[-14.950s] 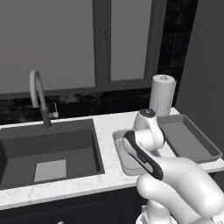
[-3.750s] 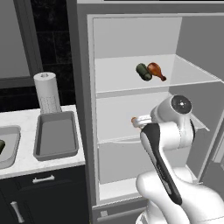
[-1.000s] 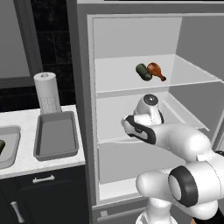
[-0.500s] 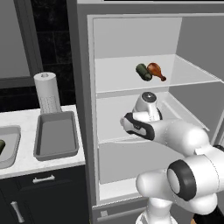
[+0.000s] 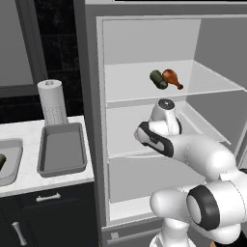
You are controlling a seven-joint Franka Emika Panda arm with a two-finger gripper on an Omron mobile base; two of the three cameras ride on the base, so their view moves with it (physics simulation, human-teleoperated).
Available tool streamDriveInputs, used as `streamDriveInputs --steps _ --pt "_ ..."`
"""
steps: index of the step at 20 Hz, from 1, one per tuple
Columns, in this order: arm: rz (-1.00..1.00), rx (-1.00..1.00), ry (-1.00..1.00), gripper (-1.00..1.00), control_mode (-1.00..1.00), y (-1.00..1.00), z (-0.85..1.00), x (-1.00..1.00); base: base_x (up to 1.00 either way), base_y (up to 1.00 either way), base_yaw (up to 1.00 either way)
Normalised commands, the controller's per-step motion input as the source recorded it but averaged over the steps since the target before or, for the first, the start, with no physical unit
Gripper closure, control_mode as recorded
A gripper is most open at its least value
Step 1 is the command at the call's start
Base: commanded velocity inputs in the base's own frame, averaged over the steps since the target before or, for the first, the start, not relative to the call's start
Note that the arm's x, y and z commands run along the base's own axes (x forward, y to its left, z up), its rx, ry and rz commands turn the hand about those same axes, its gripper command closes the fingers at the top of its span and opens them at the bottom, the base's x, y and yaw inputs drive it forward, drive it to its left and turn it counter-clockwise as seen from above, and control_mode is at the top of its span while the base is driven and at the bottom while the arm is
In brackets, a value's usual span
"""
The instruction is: Place one cucumber and one chicken drumstick in each tupperware on the nearby counter, to pack two identical lunches.
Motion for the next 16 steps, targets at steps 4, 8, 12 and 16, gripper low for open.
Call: streamDriveInputs --steps 4,8,12,16 --pt "-0.04 0.0 -0.1 1.0 -1.0 0.0 -0.06 -0.87 0.0 0.0 0.0" --pt "-0.03 0.0 -0.13 1.0 -1.0 0.0 0.0 -0.82 0.0 0.0 0.0" --pt "-0.05 0.0 -0.13 1.0 -1.0 0.0 0.22 -0.99 0.0 0.0 0.0" --pt "-0.02 0.0 0.02 1.0 -1.0 0.0 0.78 -0.99 0.0 0.0 0.0"
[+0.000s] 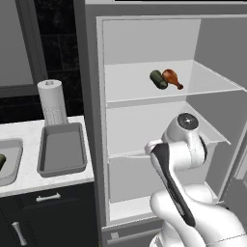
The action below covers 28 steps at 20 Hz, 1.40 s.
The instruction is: Place one cucumber and one chicken drumstick in each tupperware on the nearby counter, to pack two identical lunches.
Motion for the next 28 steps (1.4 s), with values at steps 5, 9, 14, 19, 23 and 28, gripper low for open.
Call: streamDriveInputs --steps 5,9,14,19,23,28 --pt "-0.03 0.0 0.01 1.0 -1.0 0.0 0.61 -0.98 0.0 0.0 0.0" --pt "-0.02 0.0 0.0 1.0 -1.0 0.0 0.22 -0.83 0.0 0.0 0.0" --pt "-0.02 0.0 -0.12 1.0 -1.0 0.0 0.01 -0.23 0.0 0.0 0.0" --pt "0.0 0.0 -0.25 1.0 -1.0 0.0 0.15 -0.07 0.0 0.0 0.0" --pt "0.0 0.0 -0.11 1.0 -1.0 0.0 0.21 -0.3 0.0 0.0 0.0" --pt "0.0 0.0 -0.07 1.0 1.0 0.06 0.02 -0.41 -0.4 0.13 0.0"
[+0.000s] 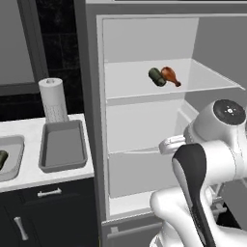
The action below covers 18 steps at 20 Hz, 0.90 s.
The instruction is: Place one cucumber and one chicken drumstick in each tupperware on the nearby counter, to pack two identical lunches.
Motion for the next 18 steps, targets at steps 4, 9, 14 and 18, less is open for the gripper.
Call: streamDriveInputs --steps 4,9,14,18 --pt "0.0 0.0 0.0 1.0 1.0 0.0 0.0 0.0 -0.99 0.47 0.0" --pt "0.0 0.0 0.0 1.0 1.0 0.0 0.0 0.0 -0.77 0.72 0.0" --pt "0.0 0.0 0.0 1.0 1.0 0.0 0.0 0.0 -0.49 1.0 0.0" --pt "0.0 0.0 0.0 1.0 1.0 0.0 0.0 0.0 -0.28 1.0 0.0"
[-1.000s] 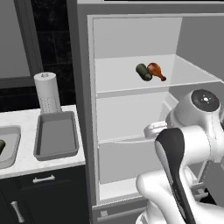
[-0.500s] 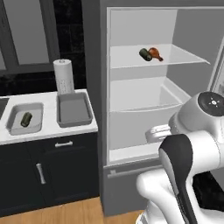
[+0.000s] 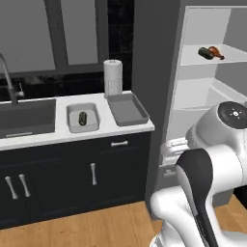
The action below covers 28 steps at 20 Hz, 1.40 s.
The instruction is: Place one cucumber and one chicken drumstick in each tupperware on the nearby counter, to pack two identical lunches.
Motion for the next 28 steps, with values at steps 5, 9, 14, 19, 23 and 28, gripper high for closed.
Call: streamDriveInputs --steps 5,9,14,19,23,28 --pt "0.0 0.0 0.0 1.0 1.0 0.0 0.0 0.0 0.25 0.71 -0.01" --pt "0.0 0.0 0.0 1.0 1.0 0.0 0.0 0.0 0.56 0.39 -0.01" --pt "0.0 0.0 0.0 1.0 1.0 0.0 0.0 0.0 0.94 0.15 -0.02" --pt "0.0 0.0 0.0 1.0 1.0 0.0 0.0 0.0 0.68 0.41 -0.09" --pt "0.0 0.0 0.0 1.0 1.0 0.0 0.0 0.0 0.02 0.37 -0.07" --pt "0.0 0.0 0.0 1.0 1.0 0.0 0.0 0.0 0.6 0.0 -0.01"
